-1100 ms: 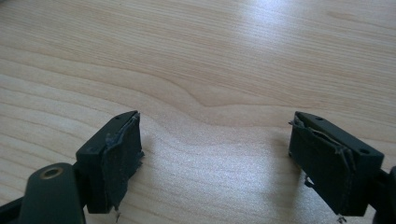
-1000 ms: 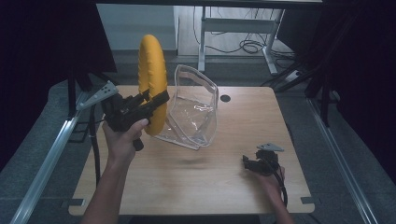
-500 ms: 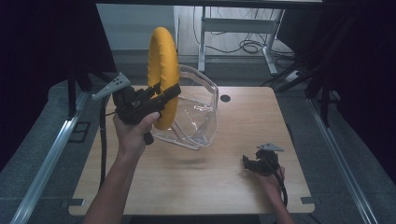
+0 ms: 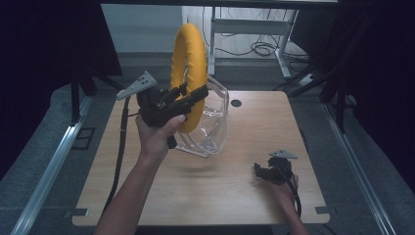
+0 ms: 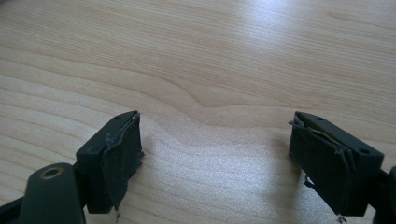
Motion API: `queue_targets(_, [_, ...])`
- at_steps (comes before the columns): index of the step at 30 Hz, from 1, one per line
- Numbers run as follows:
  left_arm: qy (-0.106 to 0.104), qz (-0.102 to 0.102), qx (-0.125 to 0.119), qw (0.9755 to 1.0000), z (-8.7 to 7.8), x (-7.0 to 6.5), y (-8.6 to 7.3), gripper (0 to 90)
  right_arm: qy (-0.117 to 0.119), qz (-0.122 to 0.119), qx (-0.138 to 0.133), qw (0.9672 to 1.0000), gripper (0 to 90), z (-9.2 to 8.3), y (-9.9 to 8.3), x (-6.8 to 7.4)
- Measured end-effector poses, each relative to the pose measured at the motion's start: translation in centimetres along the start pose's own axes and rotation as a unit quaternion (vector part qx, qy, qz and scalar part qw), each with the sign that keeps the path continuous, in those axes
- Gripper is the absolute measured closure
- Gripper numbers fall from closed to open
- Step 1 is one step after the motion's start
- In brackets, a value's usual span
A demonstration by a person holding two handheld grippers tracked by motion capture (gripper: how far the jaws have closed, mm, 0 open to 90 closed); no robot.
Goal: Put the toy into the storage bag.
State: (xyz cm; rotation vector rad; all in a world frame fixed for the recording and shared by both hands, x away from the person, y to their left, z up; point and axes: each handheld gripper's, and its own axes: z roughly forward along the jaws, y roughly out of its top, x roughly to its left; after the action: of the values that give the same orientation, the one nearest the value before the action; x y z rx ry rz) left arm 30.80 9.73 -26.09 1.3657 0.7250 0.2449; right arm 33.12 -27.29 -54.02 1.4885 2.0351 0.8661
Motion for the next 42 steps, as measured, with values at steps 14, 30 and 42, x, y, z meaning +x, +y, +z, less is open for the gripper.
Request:
queue_targets(14, [-0.012,-0.007,0.001,0.9999,2.5,-0.6,-0.4,50.6,0.0,-0.001,-0.001,1.0,17.1,0.0,0.0,0.0])
queue_targets(30, [-0.021,-0.029,0.011,0.9993,5.7,0.5,-2.3,50.6,-0.001,-0.002,-0.002,1.0,17.2,0.0,0.0,0.0])
queue_targets(42, [-0.011,-0.05,0.033,0.9981,7.0,2.1,-4.3,50.6,0.0,-0.002,-0.002,1.0,17.4,0.0,0.0,0.0])
